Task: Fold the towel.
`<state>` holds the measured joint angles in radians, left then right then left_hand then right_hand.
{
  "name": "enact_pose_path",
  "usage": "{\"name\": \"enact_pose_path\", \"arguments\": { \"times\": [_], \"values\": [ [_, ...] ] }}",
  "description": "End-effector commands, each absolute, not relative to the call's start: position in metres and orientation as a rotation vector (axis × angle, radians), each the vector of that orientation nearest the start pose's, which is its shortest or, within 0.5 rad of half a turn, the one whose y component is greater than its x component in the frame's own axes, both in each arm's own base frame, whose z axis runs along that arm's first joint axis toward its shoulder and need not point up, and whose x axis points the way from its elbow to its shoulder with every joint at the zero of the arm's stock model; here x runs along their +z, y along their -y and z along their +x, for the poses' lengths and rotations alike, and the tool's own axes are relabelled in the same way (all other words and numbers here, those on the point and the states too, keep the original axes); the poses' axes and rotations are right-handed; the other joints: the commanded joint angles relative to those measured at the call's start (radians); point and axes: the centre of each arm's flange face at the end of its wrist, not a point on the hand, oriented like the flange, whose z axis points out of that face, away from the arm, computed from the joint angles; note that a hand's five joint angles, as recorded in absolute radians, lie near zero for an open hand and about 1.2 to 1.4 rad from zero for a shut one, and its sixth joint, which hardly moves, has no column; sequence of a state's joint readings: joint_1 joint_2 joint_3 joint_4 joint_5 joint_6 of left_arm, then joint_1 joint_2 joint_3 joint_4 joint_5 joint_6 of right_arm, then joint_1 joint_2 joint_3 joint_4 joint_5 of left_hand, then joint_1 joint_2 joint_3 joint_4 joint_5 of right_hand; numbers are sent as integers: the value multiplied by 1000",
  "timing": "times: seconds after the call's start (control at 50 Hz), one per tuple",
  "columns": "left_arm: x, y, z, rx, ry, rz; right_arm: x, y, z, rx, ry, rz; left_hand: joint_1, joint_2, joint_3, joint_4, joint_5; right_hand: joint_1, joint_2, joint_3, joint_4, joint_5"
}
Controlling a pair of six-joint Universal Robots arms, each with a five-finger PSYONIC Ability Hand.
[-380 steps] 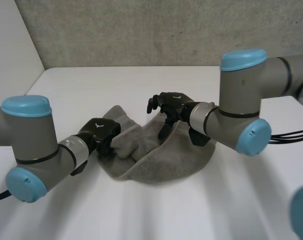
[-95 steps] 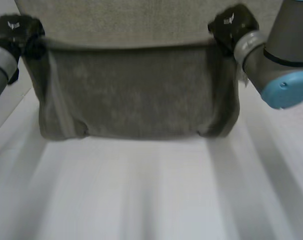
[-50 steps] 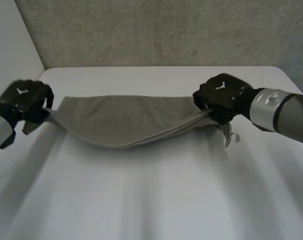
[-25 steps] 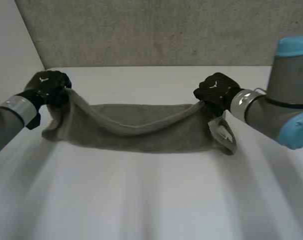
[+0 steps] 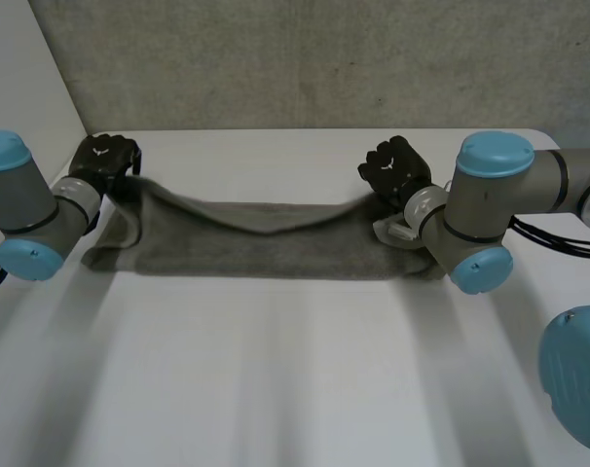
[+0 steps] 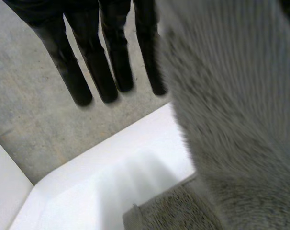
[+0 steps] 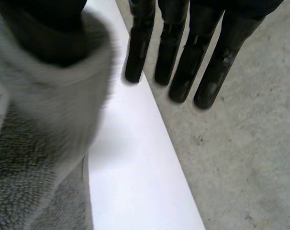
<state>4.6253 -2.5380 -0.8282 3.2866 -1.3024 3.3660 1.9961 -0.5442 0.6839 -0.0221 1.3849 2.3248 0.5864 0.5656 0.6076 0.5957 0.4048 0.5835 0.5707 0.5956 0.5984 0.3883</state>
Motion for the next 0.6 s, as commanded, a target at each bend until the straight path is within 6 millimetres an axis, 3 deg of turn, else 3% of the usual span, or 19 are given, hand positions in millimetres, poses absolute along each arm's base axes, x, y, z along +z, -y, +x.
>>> {"name": "enact_pose_path", "arguments": {
  "times": [0.02, 0.1, 0.14, 0.18, 0.24, 0.32, 0.38, 0.42, 0.52, 0.6],
  "values": [
    [147, 474, -198, -2193, -2300, 660, 153, 396, 339, -2172, -1901, -1559, -396, -376, -418, -406, -389, -409, -396, -421, -424, -388],
    [163, 475, -198, -2231, -2261, 664, 171, 398, 338, -2220, -1877, -1519, -396, -376, -418, -406, -389, -409, -396, -421, -424, -388],
    [173, 475, -198, -2258, -2231, 667, 196, 399, 336, -2272, -1823, -1449, -396, -376, -418, -406, -389, -409, -396, -421, -424, -388],
    [184, 476, -198, -2288, -2195, 668, 204, 400, 336, -2280, -1789, -1410, -396, -376, -418, -406, -389, -409, -396, -421, -424, -388],
    [187, 477, -197, -2294, -2187, 665, 214, 403, 341, -2298, -1657, -1407, -396, -376, -418, -406, -389, -409, -396, -421, -424, -388],
    [190, 478, -196, -2299, -2169, 667, 210, 409, 336, -2268, -1587, -1467, -388, -367, -409, -397, -381, -409, -396, -421, -424, -388],
    [189, 478, -194, -2268, -2127, 710, 193, 415, 332, -2255, -1563, -1583, -376, -355, -397, -385, -369, -409, -396, -421, -424, -388],
    [186, 480, -191, -2234, -2097, 743, 184, 417, 328, -2297, -1515, -1760, -367, -346, -388, -376, -360, -409, -396, -421, -424, -388],
    [179, 482, -188, -2138, -1992, 849, 178, 421, 320, -2341, -1455, -1953, -355, -334, -376, -365, -348, -409, -396, -421, -424, -388],
    [176, 481, -188, -2107, -1958, 890, 179, 419, 321, -2356, -1417, -2004, -346, -326, -368, -356, -339, -409, -396, -421, -424, -388]
  ]
}}
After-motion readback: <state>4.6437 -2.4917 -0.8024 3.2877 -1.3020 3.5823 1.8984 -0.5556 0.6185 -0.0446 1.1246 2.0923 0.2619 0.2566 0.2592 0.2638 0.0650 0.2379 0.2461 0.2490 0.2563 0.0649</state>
